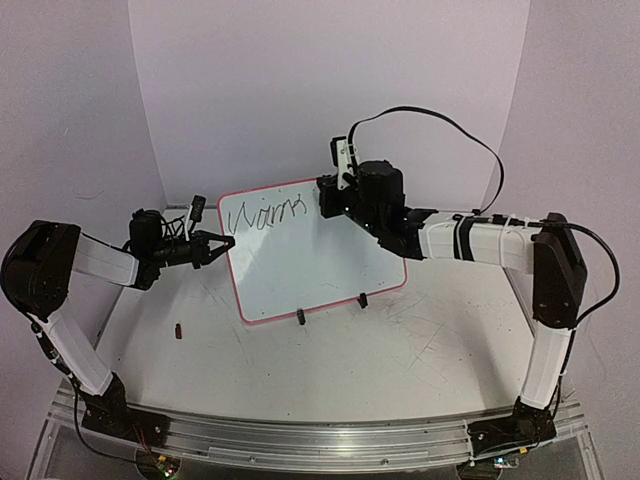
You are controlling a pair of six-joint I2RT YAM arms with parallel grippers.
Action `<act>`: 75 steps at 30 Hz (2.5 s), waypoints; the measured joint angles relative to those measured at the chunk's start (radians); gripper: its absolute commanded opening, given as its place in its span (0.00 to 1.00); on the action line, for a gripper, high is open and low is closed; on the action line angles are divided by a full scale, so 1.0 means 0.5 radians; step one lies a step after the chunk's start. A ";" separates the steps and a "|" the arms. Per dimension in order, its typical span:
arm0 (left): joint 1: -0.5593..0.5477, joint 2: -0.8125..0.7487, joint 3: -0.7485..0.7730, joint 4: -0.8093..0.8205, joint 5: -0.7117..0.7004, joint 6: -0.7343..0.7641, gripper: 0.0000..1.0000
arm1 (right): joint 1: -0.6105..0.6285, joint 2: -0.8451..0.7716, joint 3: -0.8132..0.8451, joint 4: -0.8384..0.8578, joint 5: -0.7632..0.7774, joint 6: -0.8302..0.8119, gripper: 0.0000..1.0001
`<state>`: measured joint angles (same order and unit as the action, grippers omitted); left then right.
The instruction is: Write a sentence on the whiteboard
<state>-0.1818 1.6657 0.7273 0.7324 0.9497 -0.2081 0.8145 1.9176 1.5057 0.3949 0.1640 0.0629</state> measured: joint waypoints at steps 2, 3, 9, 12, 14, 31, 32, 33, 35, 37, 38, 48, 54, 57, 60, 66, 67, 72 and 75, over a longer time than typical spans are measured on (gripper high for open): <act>0.000 0.000 0.000 0.000 0.000 0.001 0.00 | -0.007 0.007 0.029 0.002 0.006 -0.014 0.00; 0.000 0.000 0.000 0.000 0.000 0.001 0.00 | -0.009 0.013 0.047 0.003 0.007 -0.020 0.00; 0.000 0.000 0.000 0.000 0.000 0.001 0.00 | -0.014 0.054 0.100 0.002 0.007 -0.029 0.00; 0.000 0.000 0.000 0.000 0.001 0.001 0.00 | -0.014 0.079 0.117 0.000 0.007 -0.029 0.00; 0.000 -0.001 0.000 0.000 0.000 0.002 0.00 | -0.014 0.093 0.125 0.000 0.007 -0.029 0.00; 0.000 -0.001 0.000 0.000 -0.001 0.002 0.00 | -0.014 0.137 0.134 -0.028 0.023 -0.027 0.00; 0.000 -0.001 0.000 0.000 -0.003 0.001 0.00 | -0.014 0.137 0.124 -0.028 0.022 -0.026 0.00; 0.000 -0.001 0.000 -0.001 -0.004 0.000 0.00 | -0.014 0.137 0.114 -0.026 0.021 -0.024 0.00; 0.000 -0.001 0.000 -0.002 -0.007 -0.001 0.00 | -0.012 0.137 0.094 -0.020 0.019 -0.019 0.00; 0.000 -0.001 0.000 -0.004 -0.008 -0.002 0.00 | -0.012 0.136 0.069 -0.002 0.012 -0.011 0.00; 0.000 -0.001 0.000 -0.005 -0.009 -0.002 0.00 | -0.012 0.131 0.054 0.006 0.010 -0.005 0.00; -0.001 -0.001 0.000 -0.006 -0.011 -0.002 0.00 | 0.008 0.067 -0.118 0.012 0.003 0.062 0.00; -0.001 -0.001 0.000 -0.006 -0.007 0.000 0.00 | 0.014 0.024 -0.184 0.003 0.053 0.062 0.00; -0.001 -0.001 0.001 -0.005 -0.002 0.002 0.00 | 0.009 -0.013 -0.196 0.005 0.063 0.032 0.00; -0.001 -0.001 0.001 -0.005 -0.002 0.002 0.00 | 0.007 -0.057 -0.198 0.031 0.032 0.009 0.00; -0.001 -0.001 0.008 -0.007 0.002 0.004 0.00 | 0.006 -0.050 -0.069 0.039 -0.083 -0.004 0.00; -0.001 -0.001 0.008 -0.007 0.002 0.004 0.00 | 0.006 -0.042 -0.047 0.040 -0.098 -0.002 0.00; -0.001 -0.001 0.008 -0.009 0.002 0.005 0.00 | 0.006 0.022 0.015 0.044 -0.126 0.003 0.00; -0.001 -0.001 0.008 -0.012 0.002 0.005 0.00 | 0.006 0.055 0.019 0.019 -0.127 0.003 0.00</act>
<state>-0.1822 1.6653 0.7313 0.7263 0.9508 -0.2054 0.8177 1.9453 1.5150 0.4044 0.1008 0.0643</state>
